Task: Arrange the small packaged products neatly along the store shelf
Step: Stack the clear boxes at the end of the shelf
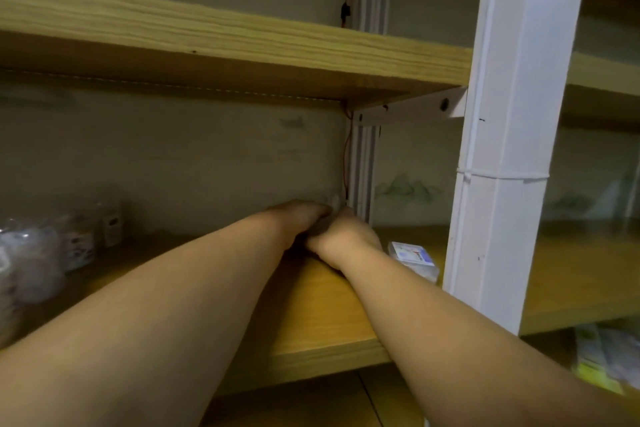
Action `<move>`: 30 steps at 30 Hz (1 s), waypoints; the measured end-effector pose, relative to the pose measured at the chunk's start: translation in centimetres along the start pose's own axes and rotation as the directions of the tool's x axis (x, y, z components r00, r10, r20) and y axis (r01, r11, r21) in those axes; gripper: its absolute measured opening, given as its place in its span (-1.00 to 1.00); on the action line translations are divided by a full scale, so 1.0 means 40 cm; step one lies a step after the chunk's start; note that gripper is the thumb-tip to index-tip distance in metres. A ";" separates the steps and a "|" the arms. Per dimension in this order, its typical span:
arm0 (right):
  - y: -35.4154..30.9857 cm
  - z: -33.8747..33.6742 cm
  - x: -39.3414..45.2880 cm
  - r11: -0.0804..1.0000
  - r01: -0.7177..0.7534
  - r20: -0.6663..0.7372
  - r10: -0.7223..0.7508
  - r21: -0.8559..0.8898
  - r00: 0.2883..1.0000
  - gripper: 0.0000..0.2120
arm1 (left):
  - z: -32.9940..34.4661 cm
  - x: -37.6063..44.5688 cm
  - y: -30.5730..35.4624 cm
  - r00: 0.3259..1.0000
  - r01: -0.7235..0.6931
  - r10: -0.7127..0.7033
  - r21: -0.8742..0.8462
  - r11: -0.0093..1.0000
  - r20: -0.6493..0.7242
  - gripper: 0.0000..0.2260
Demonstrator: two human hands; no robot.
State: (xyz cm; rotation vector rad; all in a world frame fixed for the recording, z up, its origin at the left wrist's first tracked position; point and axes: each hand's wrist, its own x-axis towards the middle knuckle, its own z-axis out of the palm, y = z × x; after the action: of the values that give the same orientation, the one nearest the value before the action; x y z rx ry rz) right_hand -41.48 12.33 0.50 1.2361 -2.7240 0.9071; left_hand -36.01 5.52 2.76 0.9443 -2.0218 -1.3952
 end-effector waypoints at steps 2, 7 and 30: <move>-0.002 0.008 0.005 1.000 0.002 0.004 -0.002 0.010 1.000 -0.17 | -0.010 -0.001 -0.004 0.999 0.031 -0.031 -0.059 0.998 -0.009 -0.83; 0.001 0.012 0.004 0.998 -0.029 -0.023 0.031 0.062 0.999 -0.26 | -0.078 -0.013 -0.025 0.990 0.144 -0.138 -0.258 0.955 0.041 -0.86; -0.116 -0.155 -0.480 0.244 0.171 -0.145 -0.122 0.954 0.982 -0.56 | -0.387 -0.587 -0.037 0.990 -0.072 0.122 -0.470 0.880 0.076 -0.78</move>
State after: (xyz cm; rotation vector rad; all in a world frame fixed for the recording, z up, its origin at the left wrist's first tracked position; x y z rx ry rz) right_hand -26.40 26.25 3.33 1.4053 -1.7001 2.7466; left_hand -9.47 14.29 6.31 0.5576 -1.6524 -1.7931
